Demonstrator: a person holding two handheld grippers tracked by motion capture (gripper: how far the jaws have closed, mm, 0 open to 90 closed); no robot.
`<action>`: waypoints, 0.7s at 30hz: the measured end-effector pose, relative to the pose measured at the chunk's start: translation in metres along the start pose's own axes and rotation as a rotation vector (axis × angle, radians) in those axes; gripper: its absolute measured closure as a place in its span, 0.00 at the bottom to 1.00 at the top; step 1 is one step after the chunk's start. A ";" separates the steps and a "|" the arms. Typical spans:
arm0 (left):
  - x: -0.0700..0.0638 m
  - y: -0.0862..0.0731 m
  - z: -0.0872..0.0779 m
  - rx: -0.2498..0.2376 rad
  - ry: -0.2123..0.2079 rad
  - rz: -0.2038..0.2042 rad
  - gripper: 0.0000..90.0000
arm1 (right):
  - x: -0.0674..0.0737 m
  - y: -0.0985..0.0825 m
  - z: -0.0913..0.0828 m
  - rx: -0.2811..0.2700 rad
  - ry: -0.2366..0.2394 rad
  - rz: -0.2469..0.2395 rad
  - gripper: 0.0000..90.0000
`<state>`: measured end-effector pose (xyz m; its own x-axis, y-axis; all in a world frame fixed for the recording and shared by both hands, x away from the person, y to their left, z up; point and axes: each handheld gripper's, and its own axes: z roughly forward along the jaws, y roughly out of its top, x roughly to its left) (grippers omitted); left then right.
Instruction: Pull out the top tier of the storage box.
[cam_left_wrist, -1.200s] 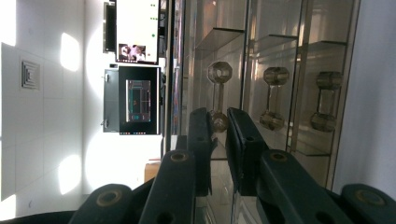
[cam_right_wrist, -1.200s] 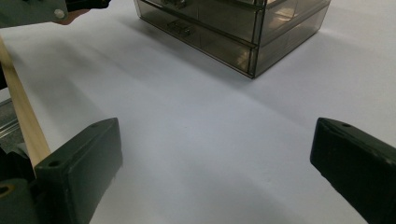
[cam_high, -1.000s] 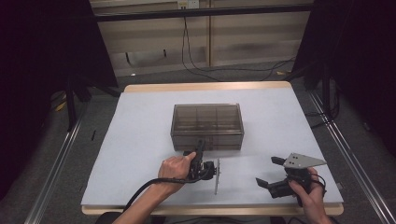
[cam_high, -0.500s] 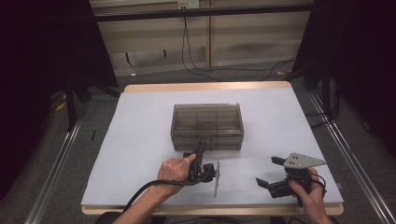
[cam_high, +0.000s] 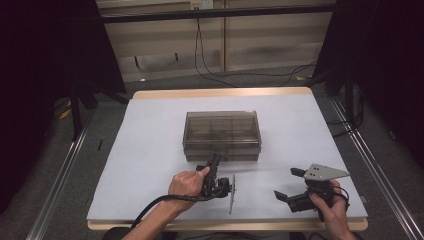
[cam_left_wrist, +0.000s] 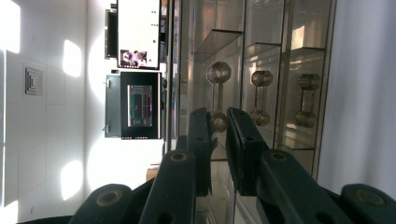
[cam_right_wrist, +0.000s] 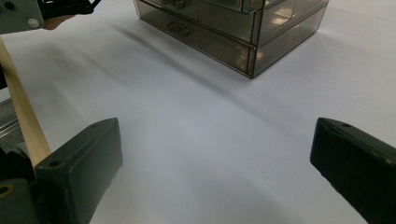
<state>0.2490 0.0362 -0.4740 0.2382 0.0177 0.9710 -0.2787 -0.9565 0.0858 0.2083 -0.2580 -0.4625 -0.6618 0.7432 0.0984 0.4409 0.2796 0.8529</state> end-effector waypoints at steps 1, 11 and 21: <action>0.000 0.000 0.000 -0.002 0.004 -0.004 0.90 | 0.000 0.000 0.000 0.001 -0.001 0.000 0.03; 0.008 -0.004 -0.002 -0.033 -0.065 -0.094 0.88 | 0.000 0.000 0.001 0.016 0.008 0.000 0.03; 0.018 -0.011 -0.008 -0.108 -0.152 -0.191 0.68 | 0.000 0.000 0.002 0.016 0.010 0.000 0.03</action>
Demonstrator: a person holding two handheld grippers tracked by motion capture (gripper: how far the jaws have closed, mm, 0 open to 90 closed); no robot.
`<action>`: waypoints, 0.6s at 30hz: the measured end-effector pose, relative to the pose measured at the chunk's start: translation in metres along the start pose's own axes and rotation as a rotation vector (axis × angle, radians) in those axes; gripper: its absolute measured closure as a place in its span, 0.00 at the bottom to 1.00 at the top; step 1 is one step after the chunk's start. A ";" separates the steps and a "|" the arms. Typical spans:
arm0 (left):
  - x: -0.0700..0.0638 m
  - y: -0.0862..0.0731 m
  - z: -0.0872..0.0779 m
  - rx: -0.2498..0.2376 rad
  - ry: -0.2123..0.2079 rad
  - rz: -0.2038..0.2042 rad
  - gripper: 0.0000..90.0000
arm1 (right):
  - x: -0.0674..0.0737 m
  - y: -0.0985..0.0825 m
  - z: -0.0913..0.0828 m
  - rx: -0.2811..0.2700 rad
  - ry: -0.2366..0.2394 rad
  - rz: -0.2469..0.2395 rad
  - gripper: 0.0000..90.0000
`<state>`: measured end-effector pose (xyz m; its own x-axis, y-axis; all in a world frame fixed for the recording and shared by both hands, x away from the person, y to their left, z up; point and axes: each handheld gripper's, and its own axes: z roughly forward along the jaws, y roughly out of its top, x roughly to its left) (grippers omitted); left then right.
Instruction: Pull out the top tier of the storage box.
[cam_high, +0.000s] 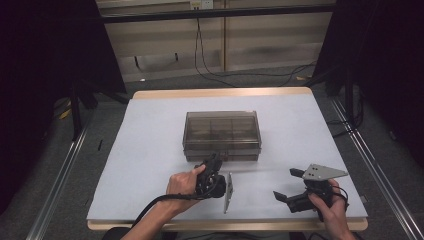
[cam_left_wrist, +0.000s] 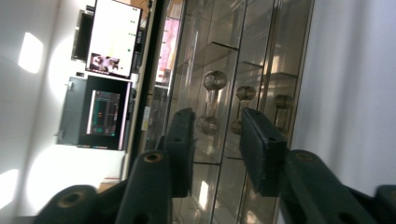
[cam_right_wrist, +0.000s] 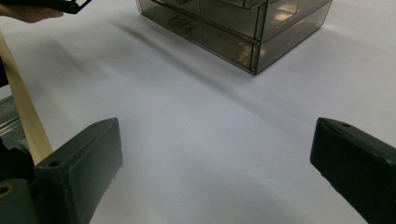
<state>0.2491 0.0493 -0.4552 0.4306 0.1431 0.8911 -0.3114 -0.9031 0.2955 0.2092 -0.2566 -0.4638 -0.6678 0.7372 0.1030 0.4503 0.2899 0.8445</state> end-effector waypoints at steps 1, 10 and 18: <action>0.001 -0.001 0.000 -0.006 -0.005 -0.019 0.67 | 0.000 0.000 0.000 0.001 -0.001 0.002 0.03; 0.020 -0.008 -0.004 -0.085 -0.134 -0.202 0.61 | 0.000 0.000 0.001 0.008 0.004 0.000 0.03; 0.036 -0.015 -0.007 -0.169 -0.253 -0.377 0.63 | 0.000 0.000 0.001 0.002 -0.002 0.003 0.03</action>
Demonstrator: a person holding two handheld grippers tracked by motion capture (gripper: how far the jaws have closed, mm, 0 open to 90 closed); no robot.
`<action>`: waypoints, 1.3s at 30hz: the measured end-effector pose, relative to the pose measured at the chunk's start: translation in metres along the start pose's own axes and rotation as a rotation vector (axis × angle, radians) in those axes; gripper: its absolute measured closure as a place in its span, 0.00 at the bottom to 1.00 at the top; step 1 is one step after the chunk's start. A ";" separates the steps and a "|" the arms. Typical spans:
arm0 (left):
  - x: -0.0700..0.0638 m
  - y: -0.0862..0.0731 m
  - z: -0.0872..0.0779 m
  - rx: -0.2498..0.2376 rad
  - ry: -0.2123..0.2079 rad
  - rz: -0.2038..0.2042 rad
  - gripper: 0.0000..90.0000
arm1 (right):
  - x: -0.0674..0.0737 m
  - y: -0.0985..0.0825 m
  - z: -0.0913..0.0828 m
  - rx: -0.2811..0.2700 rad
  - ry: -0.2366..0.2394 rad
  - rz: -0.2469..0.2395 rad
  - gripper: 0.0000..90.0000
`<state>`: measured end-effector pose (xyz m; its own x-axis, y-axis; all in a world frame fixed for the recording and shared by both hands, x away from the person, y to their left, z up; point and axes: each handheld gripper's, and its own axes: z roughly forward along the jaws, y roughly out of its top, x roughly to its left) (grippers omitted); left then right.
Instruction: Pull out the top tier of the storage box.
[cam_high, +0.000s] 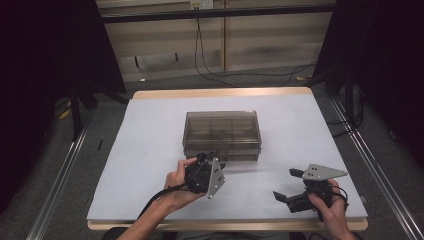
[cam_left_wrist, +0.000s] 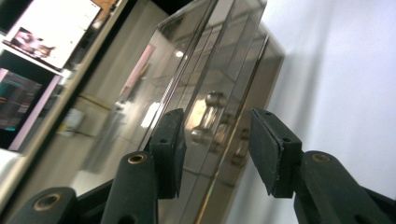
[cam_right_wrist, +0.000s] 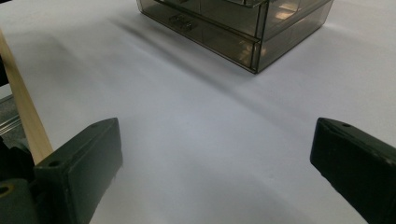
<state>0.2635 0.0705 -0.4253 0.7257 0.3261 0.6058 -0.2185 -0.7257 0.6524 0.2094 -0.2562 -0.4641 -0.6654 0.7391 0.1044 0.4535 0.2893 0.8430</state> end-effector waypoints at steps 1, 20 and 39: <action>0.002 0.000 -0.001 -0.008 -0.019 -0.025 0.63 | 0.000 0.000 0.000 0.002 0.001 0.001 0.03; 0.040 -0.005 -0.011 -0.126 -0.181 -0.324 0.65 | 0.000 0.000 0.000 -0.002 0.004 0.000 0.03; 0.068 -0.005 0.011 -0.029 -0.419 -0.304 0.59 | 0.000 0.001 0.001 -0.004 0.009 -0.003 0.03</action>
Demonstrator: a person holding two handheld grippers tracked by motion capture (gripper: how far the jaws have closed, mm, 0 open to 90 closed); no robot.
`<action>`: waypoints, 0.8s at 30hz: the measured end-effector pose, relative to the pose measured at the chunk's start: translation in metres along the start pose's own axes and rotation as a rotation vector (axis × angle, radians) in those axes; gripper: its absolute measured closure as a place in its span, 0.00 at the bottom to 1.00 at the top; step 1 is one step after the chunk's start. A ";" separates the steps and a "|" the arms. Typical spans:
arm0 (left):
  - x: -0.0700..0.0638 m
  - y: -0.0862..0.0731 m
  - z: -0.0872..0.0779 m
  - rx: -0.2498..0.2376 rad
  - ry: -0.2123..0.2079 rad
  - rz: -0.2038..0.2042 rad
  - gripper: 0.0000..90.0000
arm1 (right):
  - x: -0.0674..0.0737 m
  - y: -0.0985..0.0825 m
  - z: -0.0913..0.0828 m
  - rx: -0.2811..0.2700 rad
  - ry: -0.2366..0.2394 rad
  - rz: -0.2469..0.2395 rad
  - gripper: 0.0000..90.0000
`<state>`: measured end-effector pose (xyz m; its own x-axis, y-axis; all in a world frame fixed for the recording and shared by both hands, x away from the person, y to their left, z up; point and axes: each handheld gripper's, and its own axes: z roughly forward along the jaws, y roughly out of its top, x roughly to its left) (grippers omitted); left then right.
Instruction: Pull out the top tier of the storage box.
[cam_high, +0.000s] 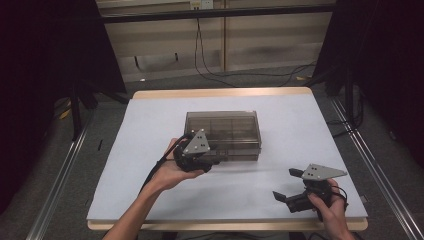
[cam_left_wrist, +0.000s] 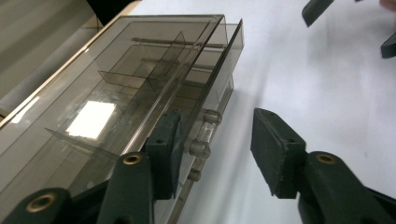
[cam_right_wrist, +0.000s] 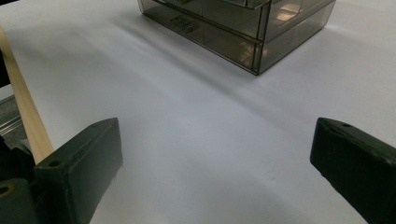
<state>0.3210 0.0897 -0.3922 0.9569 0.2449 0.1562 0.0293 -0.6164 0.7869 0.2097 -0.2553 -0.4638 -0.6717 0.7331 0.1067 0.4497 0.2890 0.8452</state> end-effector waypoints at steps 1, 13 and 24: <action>0.001 0.002 0.002 0.025 -0.004 0.010 0.59 | 0.000 0.000 0.000 -0.001 0.000 0.000 0.03; 0.017 0.008 0.009 0.088 -0.040 -0.004 0.56 | 0.000 0.000 0.000 0.004 0.005 -0.001 0.03; 0.021 0.004 0.019 0.142 -0.068 -0.008 0.60 | 0.000 0.000 -0.001 0.004 0.003 0.001 0.03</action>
<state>0.3471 0.0783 -0.3970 0.9737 0.2017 0.1056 0.0728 -0.7153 0.6951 0.2096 -0.2560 -0.4638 -0.6730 0.7315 0.1095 0.4527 0.2903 0.8431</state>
